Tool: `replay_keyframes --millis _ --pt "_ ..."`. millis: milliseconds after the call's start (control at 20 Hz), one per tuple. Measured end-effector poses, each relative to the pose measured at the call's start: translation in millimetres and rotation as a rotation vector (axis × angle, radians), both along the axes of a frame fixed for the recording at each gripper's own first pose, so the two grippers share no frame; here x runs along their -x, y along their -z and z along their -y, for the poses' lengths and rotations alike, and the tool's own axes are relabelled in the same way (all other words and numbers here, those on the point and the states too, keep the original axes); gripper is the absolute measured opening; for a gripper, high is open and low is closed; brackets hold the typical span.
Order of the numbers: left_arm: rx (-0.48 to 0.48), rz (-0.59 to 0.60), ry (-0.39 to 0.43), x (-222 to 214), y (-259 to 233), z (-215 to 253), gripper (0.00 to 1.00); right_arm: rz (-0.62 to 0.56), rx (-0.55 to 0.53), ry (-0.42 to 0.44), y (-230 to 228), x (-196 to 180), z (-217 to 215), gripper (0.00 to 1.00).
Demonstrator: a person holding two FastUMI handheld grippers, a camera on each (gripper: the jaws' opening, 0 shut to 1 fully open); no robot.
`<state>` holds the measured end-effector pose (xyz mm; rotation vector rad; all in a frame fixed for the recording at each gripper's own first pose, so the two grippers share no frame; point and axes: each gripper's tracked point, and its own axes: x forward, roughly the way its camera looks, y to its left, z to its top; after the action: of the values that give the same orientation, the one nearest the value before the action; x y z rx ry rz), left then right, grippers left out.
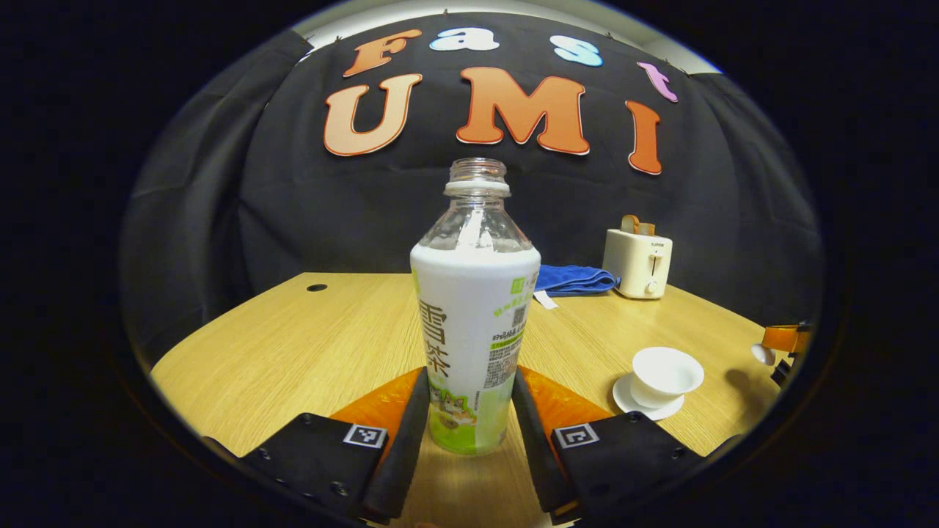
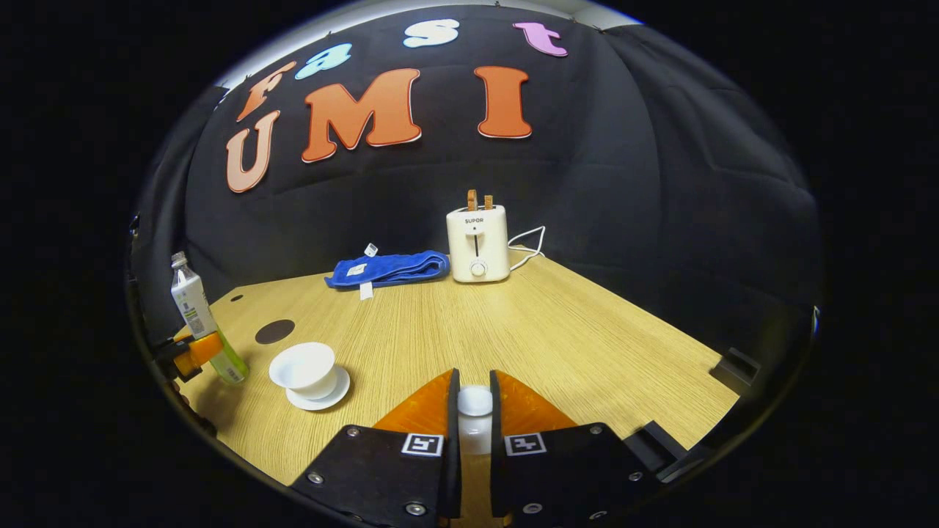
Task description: Open the teacup lid with one hand, grasp the water bottle and pour water into the teacup with the other hand; after pouring, place the water bottle on the coaster and then close the teacup lid.
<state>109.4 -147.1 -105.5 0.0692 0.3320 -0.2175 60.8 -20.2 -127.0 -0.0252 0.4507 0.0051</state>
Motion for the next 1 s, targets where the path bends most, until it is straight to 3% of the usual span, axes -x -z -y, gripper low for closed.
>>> replay_keyframes --millis 200,550,1000 --pt "-0.094 0.001 0.06 10 -4 7 0.67 0.002 0.002 -0.008 -2 4 -4 0.16" --pt "-0.345 0.033 0.211 6 -12 31 0.67 -0.001 0.003 0.003 -5 9 2 0.16" --pt "-0.816 0.093 0.383 7 -6 36 0.67 -0.012 0.016 0.025 -2 12 15 0.16"
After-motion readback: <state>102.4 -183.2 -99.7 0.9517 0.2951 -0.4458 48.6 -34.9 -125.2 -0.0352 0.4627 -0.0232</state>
